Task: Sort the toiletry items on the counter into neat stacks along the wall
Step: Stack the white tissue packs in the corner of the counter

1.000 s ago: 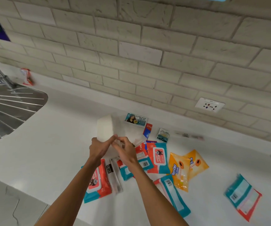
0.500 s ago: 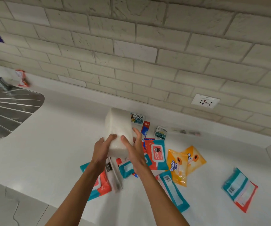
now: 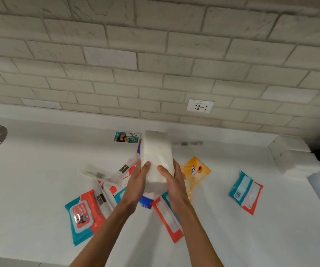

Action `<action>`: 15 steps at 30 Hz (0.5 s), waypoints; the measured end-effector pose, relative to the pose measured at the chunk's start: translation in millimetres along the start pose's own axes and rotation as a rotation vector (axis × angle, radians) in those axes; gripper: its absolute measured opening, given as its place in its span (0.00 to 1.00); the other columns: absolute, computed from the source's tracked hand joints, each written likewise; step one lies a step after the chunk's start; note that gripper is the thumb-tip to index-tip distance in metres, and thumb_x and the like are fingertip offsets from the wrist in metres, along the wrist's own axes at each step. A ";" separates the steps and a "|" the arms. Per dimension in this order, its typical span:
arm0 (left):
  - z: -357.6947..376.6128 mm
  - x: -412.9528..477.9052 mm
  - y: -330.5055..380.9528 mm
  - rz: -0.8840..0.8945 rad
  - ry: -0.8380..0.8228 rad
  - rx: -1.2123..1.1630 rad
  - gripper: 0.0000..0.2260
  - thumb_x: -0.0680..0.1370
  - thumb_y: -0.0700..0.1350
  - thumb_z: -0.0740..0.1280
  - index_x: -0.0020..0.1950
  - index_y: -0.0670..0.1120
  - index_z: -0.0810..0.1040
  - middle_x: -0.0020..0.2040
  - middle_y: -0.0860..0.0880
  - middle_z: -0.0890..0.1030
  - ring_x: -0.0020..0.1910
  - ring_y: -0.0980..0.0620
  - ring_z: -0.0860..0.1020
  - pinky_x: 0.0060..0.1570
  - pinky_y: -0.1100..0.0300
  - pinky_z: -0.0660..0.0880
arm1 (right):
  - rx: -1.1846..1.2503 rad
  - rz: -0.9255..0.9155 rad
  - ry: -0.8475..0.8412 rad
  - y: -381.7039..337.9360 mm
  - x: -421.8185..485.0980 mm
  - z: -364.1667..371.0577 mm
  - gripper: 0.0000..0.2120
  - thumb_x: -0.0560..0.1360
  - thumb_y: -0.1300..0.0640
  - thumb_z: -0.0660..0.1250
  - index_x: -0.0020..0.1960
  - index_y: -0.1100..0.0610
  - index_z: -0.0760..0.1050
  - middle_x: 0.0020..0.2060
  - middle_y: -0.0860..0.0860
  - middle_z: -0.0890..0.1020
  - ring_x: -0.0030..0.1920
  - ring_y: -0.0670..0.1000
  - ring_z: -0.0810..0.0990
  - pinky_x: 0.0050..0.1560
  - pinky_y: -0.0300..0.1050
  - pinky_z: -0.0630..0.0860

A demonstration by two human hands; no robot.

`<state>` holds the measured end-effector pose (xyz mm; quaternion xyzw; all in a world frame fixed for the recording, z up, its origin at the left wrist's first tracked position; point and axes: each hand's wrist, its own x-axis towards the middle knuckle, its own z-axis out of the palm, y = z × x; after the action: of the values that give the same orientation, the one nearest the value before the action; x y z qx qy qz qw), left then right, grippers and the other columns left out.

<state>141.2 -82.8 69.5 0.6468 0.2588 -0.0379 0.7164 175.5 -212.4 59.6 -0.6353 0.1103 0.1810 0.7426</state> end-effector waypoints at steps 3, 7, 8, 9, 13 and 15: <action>39.7 -7.5 -2.5 -0.050 0.013 0.083 0.33 0.76 0.72 0.61 0.79 0.64 0.61 0.72 0.51 0.75 0.63 0.46 0.80 0.59 0.44 0.81 | -0.019 -0.024 0.062 -5.2 -5.8 -37.6 0.20 0.79 0.48 0.74 0.63 0.29 0.71 0.50 0.27 0.82 0.51 0.41 0.86 0.42 0.38 0.83; 98.4 -20.2 -4.0 -0.027 -0.066 0.182 0.29 0.82 0.65 0.57 0.82 0.62 0.56 0.80 0.52 0.65 0.75 0.45 0.69 0.71 0.45 0.72 | -0.015 -0.069 0.119 -9.5 -8.4 -94.5 0.21 0.78 0.46 0.74 0.67 0.32 0.72 0.54 0.29 0.83 0.57 0.42 0.84 0.56 0.46 0.85; 111.9 -24.2 -3.8 -0.012 -0.085 0.187 0.28 0.83 0.64 0.56 0.82 0.60 0.56 0.81 0.53 0.63 0.77 0.45 0.67 0.72 0.46 0.69 | -0.018 -0.083 0.134 -10.2 -8.9 -108.3 0.22 0.78 0.45 0.74 0.68 0.33 0.72 0.57 0.32 0.83 0.59 0.44 0.84 0.60 0.51 0.83; 131.3 -26.7 -5.7 0.004 -0.102 0.197 0.27 0.84 0.63 0.55 0.82 0.60 0.56 0.81 0.53 0.63 0.78 0.46 0.65 0.73 0.48 0.67 | -0.018 -0.098 0.144 -12.9 -10.1 -127.2 0.24 0.77 0.43 0.75 0.69 0.33 0.72 0.59 0.34 0.83 0.61 0.45 0.83 0.63 0.54 0.82; 197.8 -37.0 -14.3 0.019 -0.132 0.235 0.20 0.85 0.62 0.54 0.77 0.63 0.61 0.74 0.55 0.69 0.67 0.53 0.71 0.66 0.55 0.69 | -0.045 -0.092 0.203 -20.6 -12.6 -191.3 0.32 0.70 0.33 0.73 0.72 0.32 0.70 0.64 0.37 0.79 0.65 0.48 0.78 0.63 0.57 0.82; 236.3 -44.9 -20.6 0.037 -0.164 0.209 0.14 0.85 0.60 0.55 0.71 0.64 0.63 0.67 0.59 0.72 0.60 0.58 0.74 0.59 0.63 0.69 | -0.046 -0.100 0.210 -24.2 -11.6 -232.1 0.30 0.71 0.34 0.74 0.71 0.33 0.72 0.64 0.39 0.80 0.65 0.49 0.79 0.62 0.57 0.83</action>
<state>170.4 -322.3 76.6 0.7173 0.1821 -0.1039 0.6645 190.2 -445.2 46.9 -0.6723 0.1518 0.0786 0.7203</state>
